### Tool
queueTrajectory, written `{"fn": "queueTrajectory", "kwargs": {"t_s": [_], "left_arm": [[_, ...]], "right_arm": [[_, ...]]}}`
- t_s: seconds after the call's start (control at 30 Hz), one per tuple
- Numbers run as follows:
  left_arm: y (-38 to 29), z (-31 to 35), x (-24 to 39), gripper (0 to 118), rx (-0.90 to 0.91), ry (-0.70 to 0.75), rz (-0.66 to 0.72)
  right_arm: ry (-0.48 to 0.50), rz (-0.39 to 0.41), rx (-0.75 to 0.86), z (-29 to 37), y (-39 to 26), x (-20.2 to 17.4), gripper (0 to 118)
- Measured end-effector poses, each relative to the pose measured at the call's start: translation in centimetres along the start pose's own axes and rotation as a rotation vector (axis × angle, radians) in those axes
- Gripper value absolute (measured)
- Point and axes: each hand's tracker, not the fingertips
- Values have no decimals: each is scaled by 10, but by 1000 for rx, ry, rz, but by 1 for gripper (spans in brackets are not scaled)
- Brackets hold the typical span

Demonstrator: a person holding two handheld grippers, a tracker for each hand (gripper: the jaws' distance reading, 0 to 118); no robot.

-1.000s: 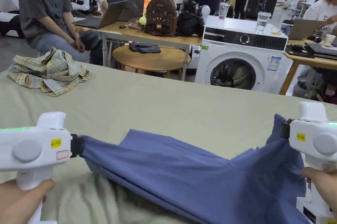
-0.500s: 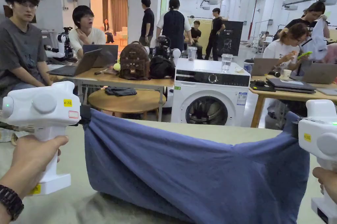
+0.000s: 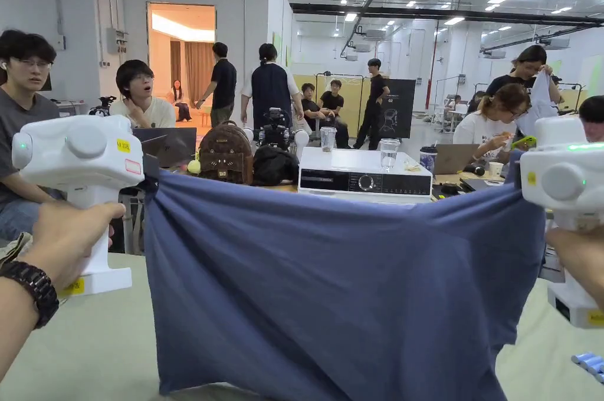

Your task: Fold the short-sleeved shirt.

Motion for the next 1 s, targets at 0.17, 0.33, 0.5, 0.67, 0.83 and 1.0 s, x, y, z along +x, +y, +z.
{"fn": "queueTrajectory", "kwargs": {"t_s": [0.17,0.33,0.5,0.67,0.83,1.0], "left_arm": [[31,9,3,2,45,-7,-5],[50,26,2,2,99,-17,-9],[28,40,-5,2,75,-10,-33],[-23,59,-27,2,32,-28,-27],[-79,85,-46,2,6,-64,5],[-135,123,-57,2,7,-109,47]], "right_arm": [[-8,-25,36,2,38,4,0],[-2,-7,68,11,54,-5,0],[23,61,66,29,33,-22,0],[59,109,52,72,-9,-35,0],[112,97,13,111,-52,-35,0],[154,92,-18,159,-89,-34,0]]}}
